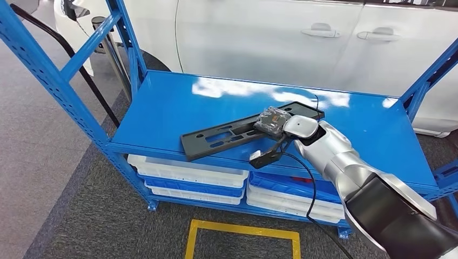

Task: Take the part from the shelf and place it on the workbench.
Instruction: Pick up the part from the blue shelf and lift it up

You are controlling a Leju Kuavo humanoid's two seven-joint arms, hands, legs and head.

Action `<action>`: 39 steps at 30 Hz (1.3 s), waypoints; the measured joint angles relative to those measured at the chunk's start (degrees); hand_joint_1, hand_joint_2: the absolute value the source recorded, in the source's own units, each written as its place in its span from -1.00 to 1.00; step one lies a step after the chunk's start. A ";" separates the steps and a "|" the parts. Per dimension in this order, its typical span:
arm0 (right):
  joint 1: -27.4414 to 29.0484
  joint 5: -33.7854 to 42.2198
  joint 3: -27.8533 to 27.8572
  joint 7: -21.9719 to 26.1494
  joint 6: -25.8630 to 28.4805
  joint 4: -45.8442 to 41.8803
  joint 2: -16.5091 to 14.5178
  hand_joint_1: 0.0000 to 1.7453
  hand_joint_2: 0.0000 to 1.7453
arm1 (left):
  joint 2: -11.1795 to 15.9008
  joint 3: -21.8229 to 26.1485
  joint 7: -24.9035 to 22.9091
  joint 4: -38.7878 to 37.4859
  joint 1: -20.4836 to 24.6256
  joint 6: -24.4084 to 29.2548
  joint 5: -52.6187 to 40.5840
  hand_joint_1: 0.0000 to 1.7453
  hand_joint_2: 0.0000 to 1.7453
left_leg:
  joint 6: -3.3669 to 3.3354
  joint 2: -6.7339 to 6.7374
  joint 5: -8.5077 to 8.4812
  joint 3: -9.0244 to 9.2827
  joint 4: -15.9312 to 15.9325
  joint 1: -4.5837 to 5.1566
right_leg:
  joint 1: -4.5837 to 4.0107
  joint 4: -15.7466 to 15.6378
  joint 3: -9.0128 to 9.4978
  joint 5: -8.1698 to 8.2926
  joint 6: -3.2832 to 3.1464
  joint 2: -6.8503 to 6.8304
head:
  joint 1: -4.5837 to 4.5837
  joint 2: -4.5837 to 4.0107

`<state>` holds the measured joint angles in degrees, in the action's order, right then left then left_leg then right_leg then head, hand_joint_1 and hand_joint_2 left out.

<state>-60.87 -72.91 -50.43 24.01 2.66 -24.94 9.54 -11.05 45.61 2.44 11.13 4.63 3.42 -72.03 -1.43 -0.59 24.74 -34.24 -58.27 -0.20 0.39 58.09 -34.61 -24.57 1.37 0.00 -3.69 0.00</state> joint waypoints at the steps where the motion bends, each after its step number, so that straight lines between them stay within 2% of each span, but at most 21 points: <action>1: -0.74 2.42 0.06 1.67 -3.43 0.02 -0.03 1.00 1.00 | -0.01 0.04 0.09 0.00 0.04 -0.09 -0.03 -1.00 -1.00 | 0.28 -0.02 -0.01 0.03 0.07 0.06 | -0.15 -0.15 0.07 -0.11 -0.20 0.01 | 0.00 0.00; 4: -2.62 10.45 1.10 5.67 -9.55 -0.02 -0.14 1.00 1.00 | -0.01 0.16 0.89 0.00 0.15 -0.41 0.03 -1.00 -1.00 | 1.13 0.08 0.84 -0.05 -0.76 0.07 | 0.25 -0.88 0.59 0.23 -1.18 -0.15 | 0.00 0.00; 6: -3.12 15.67 2.33 6.70 -10.30 -0.10 -0.26 1.00 1.00 | -0.02 0.23 1.67 0.00 0.20 -0.56 0.14 -1.00 -1.00 | 1.58 0.20 4.06 -2.37 -6.14 -0.09 | 0.40 -1.29 0.81 0.45 -1.67 -0.36 | 0.00 0.00; 8: -3.33 18.77 3.12 6.75 -10.53 -0.25 -0.28 1.00 1.00 | -0.03 0.28 2.06 0.00 0.14 -0.58 0.18 -1.00 -1.00 | 1.95 0.22 7.65 -6.03 -14.11 -0.31 | 0.36 -1.22 0.65 0.46 -1.84 -0.37 | -0.01 0.00; 9: -3.37 19.49 3.29 6.73 -10.64 -0.33 -0.29 1.00 1.00 | -0.02 0.31 2.13 0.00 0.11 -0.58 0.18 -1.00 -1.00 | 2.08 0.23 8.17 -7.10 -16.41 -0.43 | 0.36 -1.15 0.61 0.44 -1.85 -0.33 | -0.01 0.00; 10: -3.39 20.01 3.39 6.77 -10.61 -0.42 -0.29 1.00 1.00 | -0.02 0.33 2.18 0.00 0.11 -0.57 0.16 -1.00 -1.00 | 2.18 0.23 7.47 -7.11 -16.41 -0.53 | 0.37 -1.05 0.62 0.39 -1.79 -0.26 | -0.01 0.00; 12: -3.47 22.09 3.90 7.06 -9.62 -0.90 -0.34 1.00 1.00 | -0.01 0.36 2.37 0.00 0.16 -0.51 0.08 -1.00 0.00 | 2.22 0.29 3.49 -4.14 -9.94 -0.75 | 0.42 -0.67 0.66 0.15 -1.48 -0.12 | 0.00 0.00; 14: -4.31 26.78 5.07 7.90 -8.33 -2.28 -0.48 1.00 1.00 | -0.02 0.38 2.68 0.00 0.18 -0.33 0.01 -1.00 1.00 | 1.91 0.33 0.87 -0.97 -2.94 -0.73 | 0.25 -0.02 0.33 -0.14 -0.96 0.11 | 0.00 0.00; 15: -5.14 30.04 5.88 8.43 -8.39 -3.56 -0.52 1.00 1.00 | -0.03 0.42 2.86 0.00 0.17 -0.15 0.00 -1.00 1.00 | 1.66 0.33 0.53 -0.37 -1.34 -0.66 | 0.14 0.25 0.03 -0.20 -0.68 0.22 | 0.00 0.00; 19: -9.93 46.17 9.72 8.73 -12.93 -12.94 0.39 1.00 1.00 | -0.09 0.72 3.70 0.00 0.13 1.41 0.17 -1.00 1.00 | 0.27 0.34 0.26 -0.59 -0.62 -0.49 | 0.43 1.10 -0.79 -0.93 0.53 0.36 | 0.00 0.00; 21: -11.43 54.24 11.61 8.27 -14.68 -19.68 1.88 1.00 1.00 | -0.19 0.84 4.26 0.00 0.21 2.74 0.14 -1.00 1.00 | -0.38 0.26 -0.02 -0.59 -0.22 -0.65 | 0.52 5.58 -2.53 -4.04 0.96 0.28 | 0.00 0.00; 23: -11.82 59.50 13.18 7.89 -15.56 -26.03 3.58 1.00 1.00 | -0.28 0.98 4.59 0.00 0.20 3.71 0.07 -1.00 1.00 | -0.64 0.00 -0.01 -0.60 -0.19 -0.60 | 0.50 13.28 -5.80 -7.65 1.23 0.25 | 0.00 0.00; 24: -11.76 60.71 13.71 7.73 -15.74 -28.66 4.35 1.00 1.00 | -0.31 1.05 4.66 0.00 0.16 3.93 0.04 -1.00 1.00 | -0.68 -0.13 0.04 -0.52 -0.20 -0.56 | 0.50 16.08 -7.11 -8.35 1.27 0.24 | 0.00 0.00; 25: -11.67 61.23 14.03 7.63 -15.81 -30.82 5.01 1.00 1.00 | -0.32 1.11 4.68 0.00 0.12 4.04 0.03 -1.00 1.00 | -0.68 -0.19 0.11 -0.39 -0.22 -0.50 | 0.48 16.76 -7.55 -7.86 1.21 0.25 | 0.00 0.00; 26: -11.60 61.46 14.23 7.54 -15.81 -32.69 5.58 1.00 1.00 | -0.35 1.14 4.72 0.00 0.12 4.11 0.02 -1.00 1.00 | -0.65 -0.23 0.20 -0.22 -0.23 -0.44 | 0.46 15.14 -6.97 -6.28 1.04 0.24 | 0.00 0.00; 28: -11.55 61.60 14.50 7.33 -15.70 -35.60 6.50 1.00 1.00 | -0.49 1.17 4.78 0.00 0.20 4.16 0.01 -1.00 1.00 | -0.46 -0.22 0.44 0.12 -0.22 -0.34 | 0.27 7.02 -3.41 -1.88 0.37 0.22 | 0.00 0.00; 30: -11.56 61.69 14.78 7.16 -15.62 -37.58 7.10 1.00 1.00 | -0.67 1.20 4.84 0.00 0.37 4.20 0.01 -1.00 1.00 | -0.08 -0.15 0.57 0.08 -0.29 -0.18 | -0.13 1.00 -0.89 0.23 -0.28 0.22 | 0.00 0.00; 32: -11.37 62.70 15.00 7.51 -15.56 -39.03 7.54 1.00 1.00 | -0.78 1.22 4.96 0.00 0.52 4.79 -0.23 -1.00 1.00 | 0.41 -0.06 0.58 -0.02 -0.25 -0.10 | -0.44 0.00 -0.68 0.16 -0.65 0.28 | 0.00 0.00; 35: -10.05 68.21 16.05 9.05 -15.68 -42.60 8.55 1.00 1.00 | -0.84 0.83 5.10 0.00 0.52 8.98 -2.52 -1.00 1.00 | 1.17 0.07 2.05 -0.69 -1.87 0.01 | 0.12 -0.72 -0.23 0.42 -1.40 0.10 | 0.00 0.00; 38: -6.91 76.72 18.30 9.22 -16.74 -48.61 9.90 1.00 1.00 | -0.92 -0.30 5.24 0.00 0.59 14.89 -4.92 -1.00 1.00 | 1.78 0.18 7.22 -5.25 -12.24 -0.20 | 0.24 -1.00 0.06 0.41 -1.89 -0.19 | 0.00 0.00; 39: -5.25 79.52 19.14 9.03 -17.39 -50.68 10.14 1.00 1.00 | -0.92 -0.52 5.30 0.00 0.72 15.60 -4.92 -1.00 1.00 | 1.93 0.20 8.21 -6.71 -15.39 -0.30 | 0.21 -1.00 0.11 0.36 -1.93 -0.20 | 0.00 0.00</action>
<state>-66.12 6.61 -31.29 33.04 -14.73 -75.63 19.68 -11.97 45.09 7.74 11.13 5.35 19.02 -76.95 0.50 -0.39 32.95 -40.95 -73.66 -0.51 0.61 57.10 -34.50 -24.21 -0.56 -0.20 -3.69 0.00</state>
